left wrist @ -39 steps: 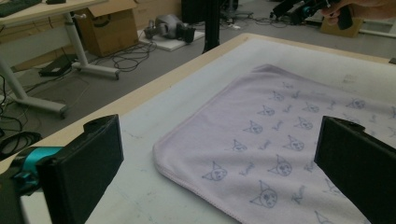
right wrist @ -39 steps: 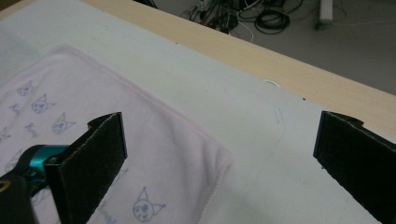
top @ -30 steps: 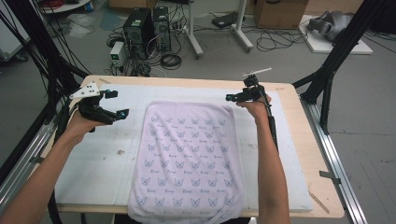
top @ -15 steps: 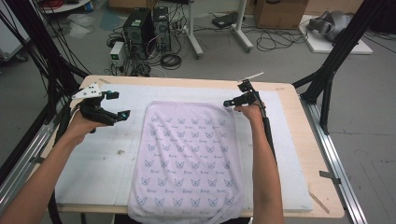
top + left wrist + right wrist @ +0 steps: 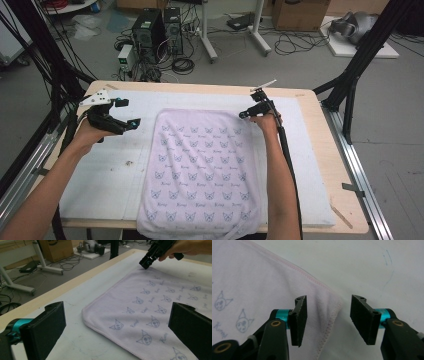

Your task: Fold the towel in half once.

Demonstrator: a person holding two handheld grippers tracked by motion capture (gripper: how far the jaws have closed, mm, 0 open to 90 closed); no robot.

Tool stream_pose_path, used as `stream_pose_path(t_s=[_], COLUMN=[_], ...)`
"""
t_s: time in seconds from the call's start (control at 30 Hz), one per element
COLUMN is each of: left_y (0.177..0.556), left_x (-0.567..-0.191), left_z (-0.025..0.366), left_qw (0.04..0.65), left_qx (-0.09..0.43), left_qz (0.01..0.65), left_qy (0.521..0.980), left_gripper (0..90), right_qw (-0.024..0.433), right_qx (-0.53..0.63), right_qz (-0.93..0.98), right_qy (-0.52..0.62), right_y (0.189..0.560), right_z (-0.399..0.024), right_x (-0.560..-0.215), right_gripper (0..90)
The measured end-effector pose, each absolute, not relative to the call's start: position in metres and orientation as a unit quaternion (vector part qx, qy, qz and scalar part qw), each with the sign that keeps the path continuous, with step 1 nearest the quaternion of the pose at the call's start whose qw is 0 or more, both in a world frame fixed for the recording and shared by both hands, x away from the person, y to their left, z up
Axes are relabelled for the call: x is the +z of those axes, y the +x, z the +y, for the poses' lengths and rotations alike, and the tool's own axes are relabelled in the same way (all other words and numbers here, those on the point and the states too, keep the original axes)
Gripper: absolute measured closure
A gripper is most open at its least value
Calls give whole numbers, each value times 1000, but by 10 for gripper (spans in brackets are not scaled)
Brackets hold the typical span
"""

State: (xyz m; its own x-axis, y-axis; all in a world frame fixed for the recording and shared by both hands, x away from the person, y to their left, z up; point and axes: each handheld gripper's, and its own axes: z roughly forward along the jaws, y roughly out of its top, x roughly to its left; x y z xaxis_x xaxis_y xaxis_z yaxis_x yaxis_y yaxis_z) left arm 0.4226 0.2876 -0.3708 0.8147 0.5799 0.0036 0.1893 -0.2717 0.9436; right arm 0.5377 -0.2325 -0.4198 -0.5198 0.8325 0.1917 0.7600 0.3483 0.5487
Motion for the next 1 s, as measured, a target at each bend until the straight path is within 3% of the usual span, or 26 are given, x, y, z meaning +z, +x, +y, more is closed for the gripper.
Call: stream_pose_path(t_s=[0.23, 0.43, 0.73, 1.0], left_y=[423, 425, 434, 465], left_x=[-372, -374, -379, -368], left_z=[286, 284, 281, 267], left_qw=[550, 548, 536, 507], left_qx=[176, 178, 197, 193], left_qz=[250, 251, 290, 329], left_qy=[777, 778, 768, 773], left_gripper=[17, 17, 18, 17], right_qw=[50, 55, 77, 81], right_qx=[297, 300, 302, 311], right_qz=[816, 820, 829, 830], right_qy=[493, 485, 465, 455], right_y=[538, 537, 533, 530], right_z=[-234, -232, -230, -230], right_x=[-422, -419, -415, -409], right_gripper=[637, 833, 849, 849])
